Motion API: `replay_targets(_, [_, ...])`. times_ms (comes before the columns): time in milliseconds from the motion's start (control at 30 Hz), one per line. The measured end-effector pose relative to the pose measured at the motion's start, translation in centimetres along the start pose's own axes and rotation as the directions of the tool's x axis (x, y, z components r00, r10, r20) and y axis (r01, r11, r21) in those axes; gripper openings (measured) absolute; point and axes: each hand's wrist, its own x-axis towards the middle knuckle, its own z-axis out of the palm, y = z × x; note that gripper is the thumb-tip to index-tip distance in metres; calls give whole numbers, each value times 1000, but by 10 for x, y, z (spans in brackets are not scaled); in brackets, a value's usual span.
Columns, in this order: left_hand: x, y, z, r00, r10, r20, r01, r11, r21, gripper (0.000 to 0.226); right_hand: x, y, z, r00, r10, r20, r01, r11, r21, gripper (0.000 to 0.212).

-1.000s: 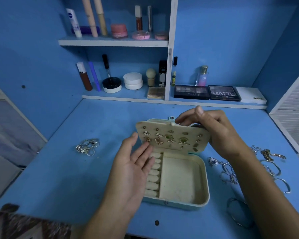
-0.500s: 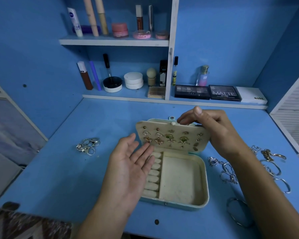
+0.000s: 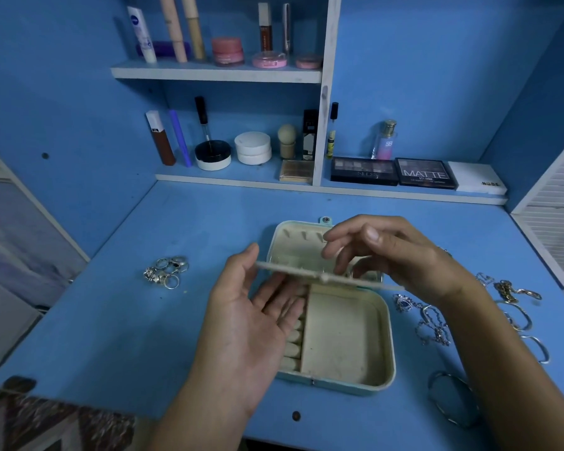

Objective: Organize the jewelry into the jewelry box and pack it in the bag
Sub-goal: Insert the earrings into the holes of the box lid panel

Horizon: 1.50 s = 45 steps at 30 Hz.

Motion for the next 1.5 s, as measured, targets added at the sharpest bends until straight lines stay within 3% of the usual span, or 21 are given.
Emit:
replay_targets(200, [-4,-3,-3,997,8,83,-17,995,102,21,-1,0,3,992,94,81,-88,993,-73,60])
replay_targets(567, [3,-5,-12,994,-4,109,-10,991,131,26,2,4,3,989,115,91,-107,990,-89,56])
replay_targets(733, [5,-8,-14,996,-1,85,-7,995,96,42,7,2,9,990,135,-45,-142,969,-203,29])
replay_targets(900, [5,-8,-14,996,12,83,-20,996,91,41,25,6,18,991,93,-100,-127,890,-437,10])
replay_targets(1033, [5,-9,-15,996,13,89,-22,995,96,40,42,4,27,997,71,-8,-60,777,-626,8])
replay_targets(1167, [6,-11,-16,995,26,94,-34,995,94,41,60,-2,37,980,160,118,-20,671,-741,8])
replay_targets(1500, [5,-10,-16,994,28,101,-37,995,91,42,67,-11,43,953,240,183,14,571,-821,9])
